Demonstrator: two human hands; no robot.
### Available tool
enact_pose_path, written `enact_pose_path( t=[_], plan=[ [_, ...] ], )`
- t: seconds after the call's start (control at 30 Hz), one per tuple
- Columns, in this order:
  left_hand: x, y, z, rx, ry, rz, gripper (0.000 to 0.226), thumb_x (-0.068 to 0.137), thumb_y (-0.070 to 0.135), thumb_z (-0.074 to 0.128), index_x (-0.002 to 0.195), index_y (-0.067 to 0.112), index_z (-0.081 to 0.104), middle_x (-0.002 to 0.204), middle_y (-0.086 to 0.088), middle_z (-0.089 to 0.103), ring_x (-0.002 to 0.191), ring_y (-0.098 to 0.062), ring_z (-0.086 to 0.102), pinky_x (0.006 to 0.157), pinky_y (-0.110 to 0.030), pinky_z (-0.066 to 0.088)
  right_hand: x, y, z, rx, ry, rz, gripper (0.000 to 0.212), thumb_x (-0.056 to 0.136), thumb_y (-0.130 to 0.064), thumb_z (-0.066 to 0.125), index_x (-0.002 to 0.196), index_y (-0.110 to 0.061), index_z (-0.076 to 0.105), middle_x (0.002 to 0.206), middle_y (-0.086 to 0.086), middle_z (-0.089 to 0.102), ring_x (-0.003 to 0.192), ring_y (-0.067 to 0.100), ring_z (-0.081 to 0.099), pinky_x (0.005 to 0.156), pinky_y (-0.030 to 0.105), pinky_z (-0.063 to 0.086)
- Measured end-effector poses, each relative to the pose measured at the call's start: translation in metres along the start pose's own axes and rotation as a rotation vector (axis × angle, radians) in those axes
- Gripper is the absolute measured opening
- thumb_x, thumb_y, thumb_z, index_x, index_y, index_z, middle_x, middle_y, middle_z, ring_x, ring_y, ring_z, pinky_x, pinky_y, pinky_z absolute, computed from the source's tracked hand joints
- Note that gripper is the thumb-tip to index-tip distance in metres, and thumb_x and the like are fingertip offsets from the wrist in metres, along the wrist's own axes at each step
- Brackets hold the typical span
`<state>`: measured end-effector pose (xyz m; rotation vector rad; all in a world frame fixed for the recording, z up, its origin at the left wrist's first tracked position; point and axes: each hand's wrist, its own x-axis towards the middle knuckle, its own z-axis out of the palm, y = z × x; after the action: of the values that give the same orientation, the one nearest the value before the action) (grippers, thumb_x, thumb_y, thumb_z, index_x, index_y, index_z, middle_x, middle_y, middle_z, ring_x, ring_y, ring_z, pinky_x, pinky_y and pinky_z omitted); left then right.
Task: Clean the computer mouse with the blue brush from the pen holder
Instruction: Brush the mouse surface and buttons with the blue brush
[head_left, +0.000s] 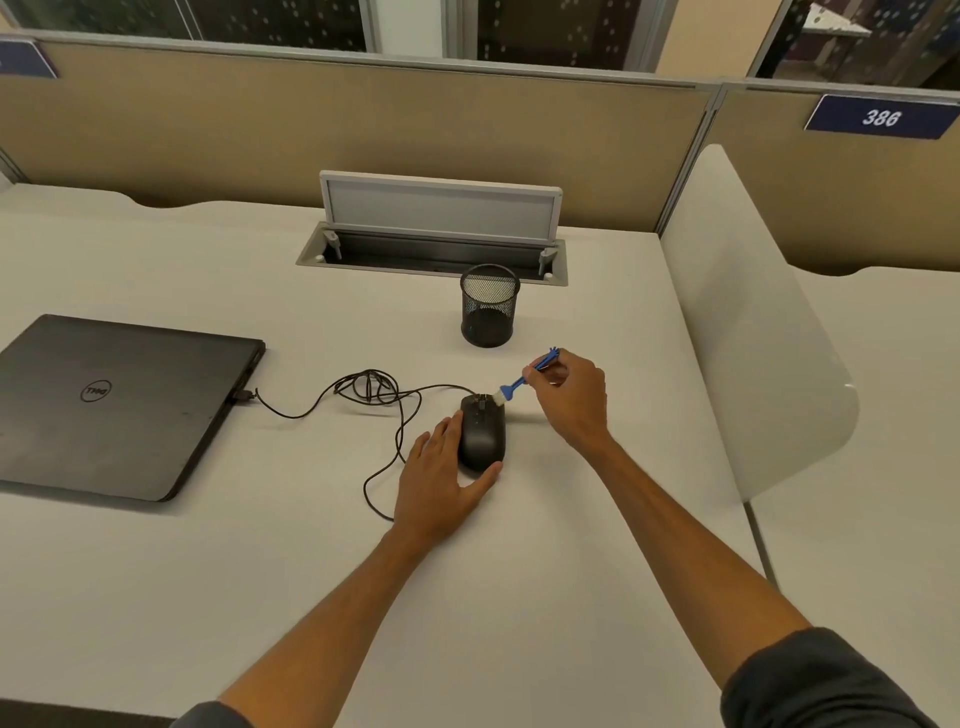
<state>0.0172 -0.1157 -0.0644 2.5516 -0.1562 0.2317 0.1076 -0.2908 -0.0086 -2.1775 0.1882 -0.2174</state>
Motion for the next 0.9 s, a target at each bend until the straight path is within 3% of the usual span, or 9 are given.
enact_pose_path(
  t=[0.1, 0.27, 0.4, 0.47, 0.57, 0.7, 0.9],
  plan=[
    [0.000, -0.001, 0.000, 0.004, -0.005, -0.005, 0.085, 0.082, 0.071, 0.040, 0.146, 0.017, 0.025, 0.145, -0.006, 0.040, 0.130, -0.021, 0.037, 0.111, -0.034, 0.021, 0.000, 0.000, 0.004, -0.017, -0.079, -0.017, 0.020, 0.081, -0.033, 0.071, 0.089, -0.017, 0.064, 0.086, -0.001, 0.072, 0.077, 0.014, 0.067, 0.079, 0.037, 0.057],
    [0.001, -0.001, 0.001, 0.003, -0.003, -0.004, 0.084, 0.082, 0.070, 0.041, 0.146, 0.017, 0.026, 0.145, -0.006, 0.040, 0.130, -0.021, 0.037, 0.112, -0.036, 0.024, 0.008, 0.001, 0.005, -0.085, 0.013, 0.010, 0.033, 0.084, -0.037, 0.068, 0.102, -0.009, 0.064, 0.097, 0.006, 0.073, 0.082, 0.020, 0.067, 0.079, 0.035, 0.054],
    [0.001, -0.002, 0.001, 0.004, -0.013, -0.007, 0.085, 0.082, 0.071, 0.040, 0.146, 0.017, 0.025, 0.146, -0.005, 0.039, 0.131, -0.020, 0.036, 0.112, -0.033, 0.020, 0.013, -0.002, 0.009, -0.052, -0.074, 0.011, 0.026, 0.082, -0.035, 0.070, 0.094, -0.012, 0.064, 0.090, 0.004, 0.073, 0.079, 0.019, 0.068, 0.080, 0.038, 0.056],
    [0.001, -0.002, 0.001, 0.002, -0.008, -0.002, 0.084, 0.082, 0.069, 0.042, 0.146, 0.016, 0.025, 0.145, -0.006, 0.039, 0.131, -0.020, 0.035, 0.112, -0.032, 0.019, 0.015, 0.000, 0.010, -0.096, -0.071, 0.022, 0.031, 0.083, -0.036, 0.068, 0.099, -0.010, 0.064, 0.094, 0.006, 0.073, 0.082, 0.022, 0.067, 0.082, 0.039, 0.055],
    [0.001, -0.001, 0.001, 0.000, -0.009, -0.006, 0.084, 0.082, 0.070, 0.042, 0.146, 0.017, 0.025, 0.146, -0.005, 0.039, 0.131, -0.020, 0.036, 0.112, -0.034, 0.021, 0.019, -0.002, 0.012, -0.111, -0.021, 0.038, 0.039, 0.085, -0.037, 0.067, 0.109, -0.007, 0.062, 0.101, 0.009, 0.073, 0.087, 0.024, 0.067, 0.084, 0.037, 0.053],
    [0.000, -0.001, 0.000, 0.006, -0.009, -0.009, 0.084, 0.083, 0.069, 0.043, 0.146, 0.017, 0.025, 0.146, -0.006, 0.039, 0.130, -0.021, 0.036, 0.112, -0.036, 0.024, 0.020, -0.007, 0.018, -0.113, -0.095, 0.012, 0.039, 0.084, -0.037, 0.068, 0.109, -0.008, 0.062, 0.099, 0.008, 0.073, 0.083, 0.021, 0.067, 0.079, 0.029, 0.050],
    [0.001, 0.001, -0.002, -0.005, -0.019, -0.001, 0.083, 0.083, 0.066, 0.045, 0.146, 0.016, 0.026, 0.146, -0.004, 0.039, 0.129, -0.019, 0.038, 0.110, -0.039, 0.026, 0.024, -0.014, 0.021, -0.131, -0.056, 0.027, 0.037, 0.084, -0.037, 0.067, 0.108, -0.008, 0.062, 0.101, 0.007, 0.072, 0.085, 0.021, 0.066, 0.074, 0.028, 0.047]
  ],
)
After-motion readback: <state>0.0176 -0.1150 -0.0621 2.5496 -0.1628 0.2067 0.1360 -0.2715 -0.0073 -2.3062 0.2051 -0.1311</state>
